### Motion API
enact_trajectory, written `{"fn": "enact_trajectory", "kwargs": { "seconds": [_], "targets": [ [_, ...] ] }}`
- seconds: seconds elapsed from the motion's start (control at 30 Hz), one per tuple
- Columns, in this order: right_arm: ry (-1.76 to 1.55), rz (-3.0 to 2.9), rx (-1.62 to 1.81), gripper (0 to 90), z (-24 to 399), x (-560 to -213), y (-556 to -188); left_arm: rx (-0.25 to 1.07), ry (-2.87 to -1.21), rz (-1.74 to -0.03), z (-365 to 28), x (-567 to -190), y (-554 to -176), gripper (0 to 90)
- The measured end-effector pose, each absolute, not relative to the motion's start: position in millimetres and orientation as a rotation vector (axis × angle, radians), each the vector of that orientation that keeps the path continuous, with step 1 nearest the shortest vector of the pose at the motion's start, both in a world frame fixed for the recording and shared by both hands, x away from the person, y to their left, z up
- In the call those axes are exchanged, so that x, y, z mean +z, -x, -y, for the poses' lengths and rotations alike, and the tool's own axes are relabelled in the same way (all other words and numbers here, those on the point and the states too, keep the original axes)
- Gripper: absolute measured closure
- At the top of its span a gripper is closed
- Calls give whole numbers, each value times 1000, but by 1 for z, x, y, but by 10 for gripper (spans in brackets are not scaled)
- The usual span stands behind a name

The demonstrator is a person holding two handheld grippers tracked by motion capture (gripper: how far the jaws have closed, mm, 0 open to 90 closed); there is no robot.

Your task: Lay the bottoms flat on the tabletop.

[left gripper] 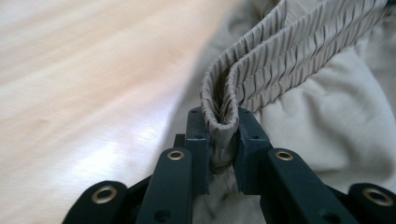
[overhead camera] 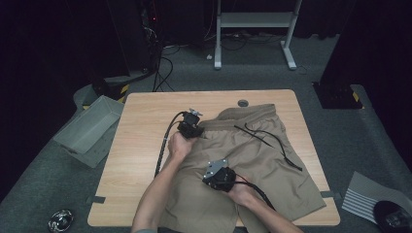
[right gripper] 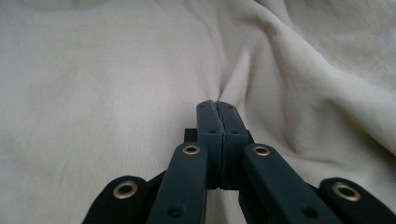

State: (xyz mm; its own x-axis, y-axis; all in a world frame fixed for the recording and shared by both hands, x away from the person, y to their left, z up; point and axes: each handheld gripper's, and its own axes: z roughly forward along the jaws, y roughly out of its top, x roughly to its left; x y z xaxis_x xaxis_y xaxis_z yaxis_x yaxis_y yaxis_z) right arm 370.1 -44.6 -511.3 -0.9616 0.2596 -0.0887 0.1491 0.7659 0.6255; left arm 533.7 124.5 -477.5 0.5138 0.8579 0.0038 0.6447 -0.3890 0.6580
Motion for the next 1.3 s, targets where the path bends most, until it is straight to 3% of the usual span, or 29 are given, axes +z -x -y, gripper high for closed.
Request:
{"fn": "enact_trajectory", "kwargs": {
  "seconds": [0.2, 0.33, 0.5, 0.6, 0.77, 0.8, 0.93, 1.0, 1.13, 1.2, 1.27, 1.3],
  "targets": [
    [-266, -2807, 969, 899, 49, -511, -358, 588, -2128, -1313, -150, -467, -549, 783],
    [-269, -2808, 974, 885, 47, -511, -357, 500, -2052, -1410, -170, -481, -557, 724],
    [-351, -2754, 1042, 658, 46, -505, -363, 455, -2032, -1404, -182, -482, -539, 428],
    [-383, -2729, 1064, 561, 39, -501, -369, 410, -2044, -1382, -186, -485, -529, 398],
    [-399, -2757, 1040, 552, 18, -509, -376, 375, -2092, -1398, -180, -501, -532, 479],
    [-408, -2778, 1018, 580, 15, -513, -377, 386, -2098, -1408, -178, -505, -533, 532],
    [-361, -2828, 1008, 846, 15, -512, -373, 475, -2156, -1390, -172, -504, -541, 757],
    [-320, -2831, 980, 891, 17, -511, -369, 545, -2210, -1379, -169, -504, -544, 860],
    [-265, -2840, 971, 898, 18, -510, -361, 700, -2284, -1392, -166, -504, -554, 881],
    [-241, -2839, 954, 890, 17, -510, -357, 646, -2216, -1439, -174, -504, -559, 877],
    [-238, -2831, 947, 790, 17, -509, -356, 630, -2143, -1464, -181, -501, -556, 820],
    [-257, -2823, 968, 716, 19, -508, -357, 627, -2119, -1460, -184, -498, -553, 732]
  ]
}}
